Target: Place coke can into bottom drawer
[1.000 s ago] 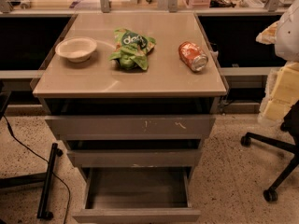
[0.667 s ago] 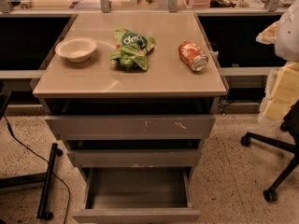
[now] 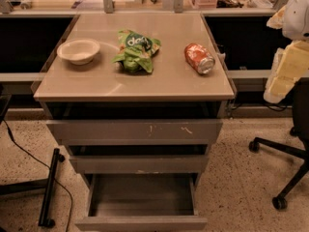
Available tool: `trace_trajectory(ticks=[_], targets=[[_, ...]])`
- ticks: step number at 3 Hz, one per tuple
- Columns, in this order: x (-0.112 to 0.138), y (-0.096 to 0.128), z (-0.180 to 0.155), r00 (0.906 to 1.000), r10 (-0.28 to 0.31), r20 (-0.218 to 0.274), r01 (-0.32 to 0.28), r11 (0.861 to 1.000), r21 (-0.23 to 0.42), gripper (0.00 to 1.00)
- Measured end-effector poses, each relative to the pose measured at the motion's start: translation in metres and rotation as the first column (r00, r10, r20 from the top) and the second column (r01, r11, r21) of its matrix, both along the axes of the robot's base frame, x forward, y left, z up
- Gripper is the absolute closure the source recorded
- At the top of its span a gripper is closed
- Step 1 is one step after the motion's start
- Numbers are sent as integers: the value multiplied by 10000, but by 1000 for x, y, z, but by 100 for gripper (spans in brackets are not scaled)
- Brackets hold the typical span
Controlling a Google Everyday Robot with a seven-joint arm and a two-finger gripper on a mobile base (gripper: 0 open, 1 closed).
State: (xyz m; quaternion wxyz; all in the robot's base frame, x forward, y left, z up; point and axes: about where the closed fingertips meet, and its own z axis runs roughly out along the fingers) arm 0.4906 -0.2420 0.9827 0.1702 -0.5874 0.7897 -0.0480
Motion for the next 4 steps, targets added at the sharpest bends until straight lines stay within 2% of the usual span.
trace_trajectory(ticks=[1,2,3,4], targets=[[53,-9,7,9998,-6,189,3,9999,169,0],[105,-9,-7,9998,-112,-139,120,9982,585,0],[149,0,-22,9994,-229,-250,262,9903,1367,0],[165,1,-18,9995,-278,158,250,9879,1534,0]])
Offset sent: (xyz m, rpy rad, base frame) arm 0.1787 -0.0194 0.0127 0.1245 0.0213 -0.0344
